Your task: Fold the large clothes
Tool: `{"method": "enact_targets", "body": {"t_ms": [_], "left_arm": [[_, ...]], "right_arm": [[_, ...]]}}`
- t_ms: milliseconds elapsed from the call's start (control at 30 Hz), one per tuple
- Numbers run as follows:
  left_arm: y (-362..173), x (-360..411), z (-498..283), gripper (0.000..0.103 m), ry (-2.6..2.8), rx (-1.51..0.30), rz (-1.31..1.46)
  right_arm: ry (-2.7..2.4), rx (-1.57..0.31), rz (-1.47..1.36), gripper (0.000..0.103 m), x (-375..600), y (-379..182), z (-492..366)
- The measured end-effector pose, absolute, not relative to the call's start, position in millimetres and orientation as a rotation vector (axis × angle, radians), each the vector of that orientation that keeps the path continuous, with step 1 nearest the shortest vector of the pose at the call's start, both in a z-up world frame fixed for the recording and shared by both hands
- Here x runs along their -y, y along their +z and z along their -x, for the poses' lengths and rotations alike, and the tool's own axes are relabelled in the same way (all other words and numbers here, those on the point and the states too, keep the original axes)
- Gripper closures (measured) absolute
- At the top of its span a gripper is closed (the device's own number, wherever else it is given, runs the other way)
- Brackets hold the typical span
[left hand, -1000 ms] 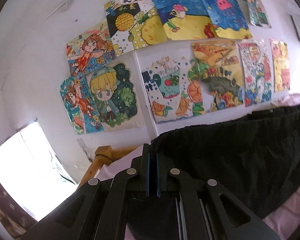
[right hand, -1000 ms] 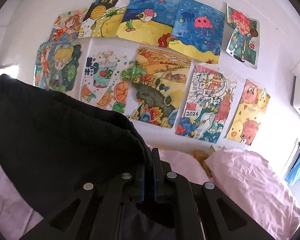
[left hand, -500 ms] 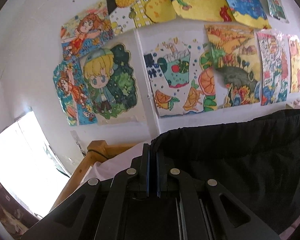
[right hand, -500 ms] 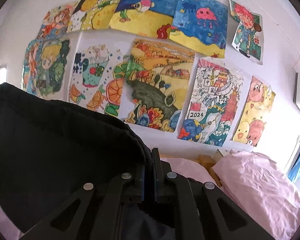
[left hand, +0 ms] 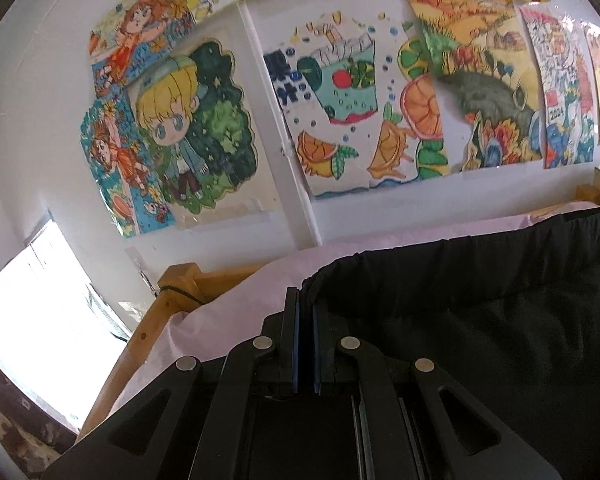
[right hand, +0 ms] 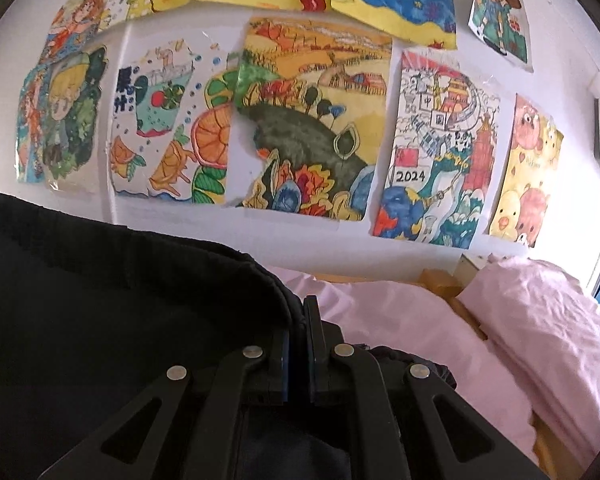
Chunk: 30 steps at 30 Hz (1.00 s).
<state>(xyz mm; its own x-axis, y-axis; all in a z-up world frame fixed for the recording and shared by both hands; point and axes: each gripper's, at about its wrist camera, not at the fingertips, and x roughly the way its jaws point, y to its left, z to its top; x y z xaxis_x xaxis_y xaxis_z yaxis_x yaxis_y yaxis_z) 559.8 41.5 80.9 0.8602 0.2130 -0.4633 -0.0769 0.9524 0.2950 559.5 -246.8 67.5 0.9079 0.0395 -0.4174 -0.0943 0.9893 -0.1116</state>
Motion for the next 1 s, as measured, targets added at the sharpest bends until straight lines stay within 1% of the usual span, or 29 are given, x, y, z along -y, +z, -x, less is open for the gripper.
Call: {"method": "enact_targets", "body": {"t_ms": [500, 1000], "left_arm": [[33.7, -35.8, -599.6, 0.099, 0.200, -0.572, -0.317], [-12.8, -28.3, -625.9, 0.098, 0.218, -0.633, -0.365]], "right_arm": [[0.056, -0.461, 0.148, 0.096, 240.0, 27.9, -591.7], [0.077, -0.590, 0.183, 0.093, 235.1, -14.7, -626.0]]}}
